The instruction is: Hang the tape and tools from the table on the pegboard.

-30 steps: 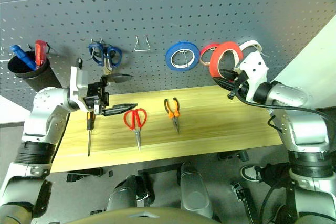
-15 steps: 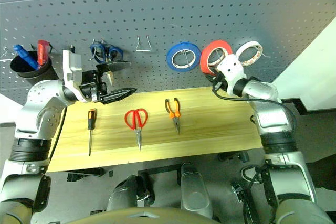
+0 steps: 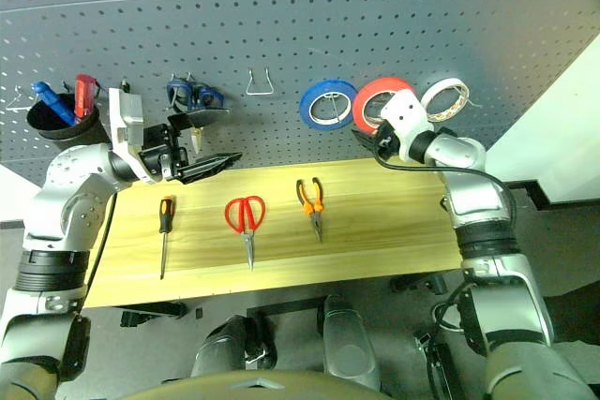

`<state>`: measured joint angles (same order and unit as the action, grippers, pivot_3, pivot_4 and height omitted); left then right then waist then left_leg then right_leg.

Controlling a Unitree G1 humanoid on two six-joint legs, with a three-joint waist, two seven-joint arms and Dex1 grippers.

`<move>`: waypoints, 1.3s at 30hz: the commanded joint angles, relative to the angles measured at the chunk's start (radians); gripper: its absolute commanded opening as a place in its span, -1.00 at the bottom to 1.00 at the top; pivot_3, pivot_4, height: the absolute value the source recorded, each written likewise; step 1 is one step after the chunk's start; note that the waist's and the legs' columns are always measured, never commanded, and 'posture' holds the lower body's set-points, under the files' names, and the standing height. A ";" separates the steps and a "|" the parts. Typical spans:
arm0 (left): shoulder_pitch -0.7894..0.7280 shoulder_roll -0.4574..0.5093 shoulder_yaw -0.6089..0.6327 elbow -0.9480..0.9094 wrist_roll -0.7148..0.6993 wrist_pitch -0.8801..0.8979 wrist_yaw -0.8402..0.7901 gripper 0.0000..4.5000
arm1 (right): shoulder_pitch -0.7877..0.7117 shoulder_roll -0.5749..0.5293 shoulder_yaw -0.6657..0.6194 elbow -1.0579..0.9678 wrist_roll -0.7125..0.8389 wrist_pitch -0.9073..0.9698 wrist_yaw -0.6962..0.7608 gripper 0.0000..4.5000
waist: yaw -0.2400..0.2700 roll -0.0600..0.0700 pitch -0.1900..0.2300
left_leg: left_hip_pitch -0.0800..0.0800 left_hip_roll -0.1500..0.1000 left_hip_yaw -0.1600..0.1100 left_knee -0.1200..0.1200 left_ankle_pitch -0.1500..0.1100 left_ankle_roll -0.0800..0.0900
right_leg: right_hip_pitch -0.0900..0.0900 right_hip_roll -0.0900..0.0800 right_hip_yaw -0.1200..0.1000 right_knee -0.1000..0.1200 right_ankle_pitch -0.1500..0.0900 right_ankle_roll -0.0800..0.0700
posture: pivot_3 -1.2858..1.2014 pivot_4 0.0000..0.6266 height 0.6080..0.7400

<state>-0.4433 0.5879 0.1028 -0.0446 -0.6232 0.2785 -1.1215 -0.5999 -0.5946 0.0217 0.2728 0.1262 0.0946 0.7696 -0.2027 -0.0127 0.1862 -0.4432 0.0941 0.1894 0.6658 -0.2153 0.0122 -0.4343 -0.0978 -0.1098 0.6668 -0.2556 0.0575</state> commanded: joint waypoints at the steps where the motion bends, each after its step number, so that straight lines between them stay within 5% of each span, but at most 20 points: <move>1: 0.029 0.012 0.023 -0.042 -0.022 0.008 -0.016 1.00 | 0.042 -0.081 -0.070 -0.183 0.114 0.114 0.103 0.94 | 0.002 0.000 -0.001 | 0.000 0.000 0.000 0.000 0.000 0.000 | 0.000 0.000 0.000 0.000 0.000 0.000 | -0.13 -0.76 0.84; 11: 0.066 0.041 0.011 -0.025 0.031 -0.004 -0.038 1.00 | 0.131 -0.232 -0.063 -0.413 0.285 0.519 0.227 0.94 | 0.001 -0.001 -0.024 | 0.001 0.000 -0.001 -0.001 0.000 0.000 | 0.000 0.000 0.000 0.000 0.000 0.000 | -0.13 -0.76 0.84; 20: 0.147 0.064 -0.019 -0.037 0.114 -0.007 -0.009 1.00 | 0.199 -0.204 0.035 -0.442 0.260 0.619 0.200 0.97 | 0.011 -0.001 -0.028 | 0.001 0.000 -0.001 -0.001 0.000 0.000 | 0.000 0.000 -0.001 0.000 0.000 0.000 | -0.11 -0.73 0.84; 29: 0.243 0.030 -0.058 0.000 0.229 -0.072 0.071 1.00 | 0.159 -0.095 0.133 -0.385 0.207 0.824 0.034 0.97 | 0.049 -0.001 -0.029 | 0.001 0.001 -0.001 0.000 -0.001 0.001 | 0.000 0.000 0.000 0.000 0.000 -0.001 | -0.10 -0.68 0.84; 39: 0.299 0.090 -0.090 0.118 0.354 -0.260 0.021 1.00 | -0.061 0.152 0.058 -0.227 0.241 1.218 -0.200 0.97 | 0.067 -0.001 -0.028 | -0.001 0.004 0.000 0.000 -0.005 0.006 | -0.002 -0.001 -0.001 0.000 0.001 -0.003 | -0.07 -0.46 0.84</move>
<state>-0.1466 0.6607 0.0039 0.0641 -0.2820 0.0642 -1.0847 -0.6312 -0.4645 0.0976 0.0280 0.3697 1.2756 0.6038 -0.1358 -0.0133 0.1578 -0.4439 0.0979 0.1893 0.6654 -0.2202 0.0188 -0.4369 -0.0987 -0.1103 0.6667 -0.2548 0.0541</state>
